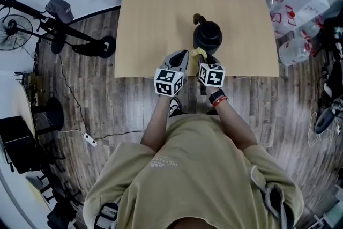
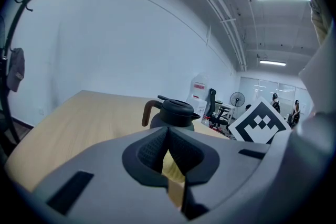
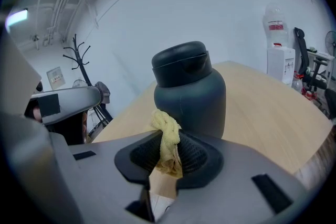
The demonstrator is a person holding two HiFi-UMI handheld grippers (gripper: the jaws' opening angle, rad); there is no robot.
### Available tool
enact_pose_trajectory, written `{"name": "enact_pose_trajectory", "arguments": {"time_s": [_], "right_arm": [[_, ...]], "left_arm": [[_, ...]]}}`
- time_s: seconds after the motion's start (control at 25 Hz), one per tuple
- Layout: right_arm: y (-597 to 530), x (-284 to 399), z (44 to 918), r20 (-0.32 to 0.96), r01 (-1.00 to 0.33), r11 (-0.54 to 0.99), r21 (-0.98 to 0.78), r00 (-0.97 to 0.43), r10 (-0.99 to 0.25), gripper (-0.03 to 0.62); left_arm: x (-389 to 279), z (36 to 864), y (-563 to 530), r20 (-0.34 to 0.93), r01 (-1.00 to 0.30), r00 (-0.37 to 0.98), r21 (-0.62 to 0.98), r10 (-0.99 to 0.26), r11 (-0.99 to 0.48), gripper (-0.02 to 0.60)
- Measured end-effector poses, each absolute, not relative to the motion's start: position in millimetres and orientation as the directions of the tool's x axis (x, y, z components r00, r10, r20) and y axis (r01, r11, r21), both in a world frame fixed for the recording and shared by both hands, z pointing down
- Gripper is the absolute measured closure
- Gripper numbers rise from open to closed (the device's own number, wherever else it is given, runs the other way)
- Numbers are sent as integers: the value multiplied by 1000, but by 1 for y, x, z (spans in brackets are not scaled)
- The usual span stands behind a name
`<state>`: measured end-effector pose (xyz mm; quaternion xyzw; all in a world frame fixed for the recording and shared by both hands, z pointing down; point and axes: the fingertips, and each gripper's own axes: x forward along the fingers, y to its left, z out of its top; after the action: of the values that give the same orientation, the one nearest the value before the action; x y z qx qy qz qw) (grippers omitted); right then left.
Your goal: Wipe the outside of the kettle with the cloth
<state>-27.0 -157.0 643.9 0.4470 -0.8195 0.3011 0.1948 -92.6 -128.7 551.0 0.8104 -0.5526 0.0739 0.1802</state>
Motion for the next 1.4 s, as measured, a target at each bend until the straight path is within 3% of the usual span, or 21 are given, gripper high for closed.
{"name": "enact_pose_trajectory", "arguments": {"time_s": [1.08,1.4], "right_arm": [[-194,92,653,600,-886,329,-327,-464,-652,502],[-227,115,654,601,-872,386,-301,-488,-633,502]], "left_arm": [[-7,565,-140,358,-920,387,211,-850,-330,557],[26,571,-151,367,-920,388,208,-845,-332,557]]}}
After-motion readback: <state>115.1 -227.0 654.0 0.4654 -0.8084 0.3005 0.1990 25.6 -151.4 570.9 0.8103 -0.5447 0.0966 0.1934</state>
